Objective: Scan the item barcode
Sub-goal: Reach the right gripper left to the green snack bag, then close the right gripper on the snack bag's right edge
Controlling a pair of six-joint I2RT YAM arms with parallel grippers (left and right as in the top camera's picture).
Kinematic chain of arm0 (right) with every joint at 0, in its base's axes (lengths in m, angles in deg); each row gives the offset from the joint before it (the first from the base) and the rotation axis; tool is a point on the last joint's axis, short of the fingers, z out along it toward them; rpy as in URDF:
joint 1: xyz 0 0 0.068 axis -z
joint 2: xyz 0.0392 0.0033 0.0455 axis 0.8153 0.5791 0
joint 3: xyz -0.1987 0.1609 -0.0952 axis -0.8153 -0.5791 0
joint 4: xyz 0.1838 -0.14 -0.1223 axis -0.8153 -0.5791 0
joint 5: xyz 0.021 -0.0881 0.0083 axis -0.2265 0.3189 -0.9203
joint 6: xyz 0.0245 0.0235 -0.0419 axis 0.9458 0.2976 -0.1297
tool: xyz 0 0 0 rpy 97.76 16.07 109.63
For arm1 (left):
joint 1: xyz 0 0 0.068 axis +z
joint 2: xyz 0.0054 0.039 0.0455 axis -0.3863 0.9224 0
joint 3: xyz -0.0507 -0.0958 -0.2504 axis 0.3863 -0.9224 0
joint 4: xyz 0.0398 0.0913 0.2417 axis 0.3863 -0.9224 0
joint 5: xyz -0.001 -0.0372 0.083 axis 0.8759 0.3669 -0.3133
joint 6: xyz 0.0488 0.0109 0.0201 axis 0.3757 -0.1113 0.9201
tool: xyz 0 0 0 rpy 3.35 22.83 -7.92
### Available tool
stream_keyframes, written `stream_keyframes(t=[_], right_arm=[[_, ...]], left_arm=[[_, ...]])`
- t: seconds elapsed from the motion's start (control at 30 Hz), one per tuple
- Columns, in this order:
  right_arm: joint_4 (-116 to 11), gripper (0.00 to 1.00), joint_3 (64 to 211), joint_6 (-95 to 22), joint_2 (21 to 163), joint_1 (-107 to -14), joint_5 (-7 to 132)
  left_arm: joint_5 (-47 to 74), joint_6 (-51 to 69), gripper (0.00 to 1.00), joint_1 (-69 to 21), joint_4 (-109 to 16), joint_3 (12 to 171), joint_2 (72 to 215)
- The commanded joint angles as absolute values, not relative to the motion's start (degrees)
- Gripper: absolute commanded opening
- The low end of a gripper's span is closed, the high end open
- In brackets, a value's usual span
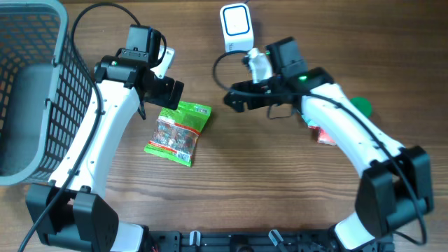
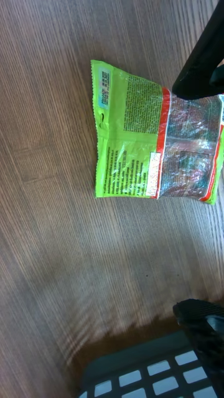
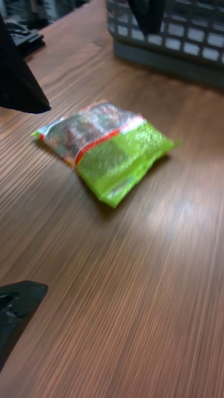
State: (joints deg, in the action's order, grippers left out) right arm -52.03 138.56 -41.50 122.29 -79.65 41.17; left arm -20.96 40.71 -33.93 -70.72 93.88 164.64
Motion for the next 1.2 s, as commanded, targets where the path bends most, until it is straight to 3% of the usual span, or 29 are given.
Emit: stream_keyframes(t=[0.0, 0.17, 0.27, 0.33, 0.37, 0.5, 0.8, 1.0, 1.17], right_arm=[[-48.2, 0.87, 138.3, -41.3, 129.1, -82.1, 38.8], [-37.1, 0.86, 138.3, -41.4, 138.7, -85.0, 35.9], [-32.3, 0.8, 138.3, -41.2, 142.7, -86.4, 35.0], [-30.9, 0.67, 138.3, -41.2, 143.4, -87.4, 33.4], [-30.7, 0.5, 138.3, -41.2, 143.4, -87.7, 33.3], [-31.0, 0.05, 138.3, -41.3, 143.4, -87.9, 33.8], [-51.7, 0.04, 138.3, -45.9, 132.5, -76.6, 41.6], [-67.0, 0.04, 138.3, -47.4, 128.8, -74.4, 51.8], [-69.6, 0.04, 138.2, -46.8, 128.8, -74.4, 51.8]], left_arm=[[-21.1, 41.2, 1.0, -34.1, -70.6, 94.5, 164.4], [-21.1, 41.2, 1.0, -34.1, -70.6, 94.5, 164.4], [-21.1, 41.2, 1.0, -34.1, -70.6, 94.5, 164.4], [-21.1, 41.2, 1.0, -34.1, -70.6, 94.5, 164.4], [-21.1, 41.2, 1.0, -34.1, -70.6, 94.5, 164.4], [-21.1, 41.2, 1.0, -34.1, -70.6, 94.5, 164.4], [-21.1, 41.2, 1.0, -34.1, -70.6, 94.5, 164.4], [-21.1, 41.2, 1.0, -34.1, -70.6, 94.5, 164.4], [-21.1, 41.2, 1.0, -34.1, -70.6, 94.5, 164.4]])
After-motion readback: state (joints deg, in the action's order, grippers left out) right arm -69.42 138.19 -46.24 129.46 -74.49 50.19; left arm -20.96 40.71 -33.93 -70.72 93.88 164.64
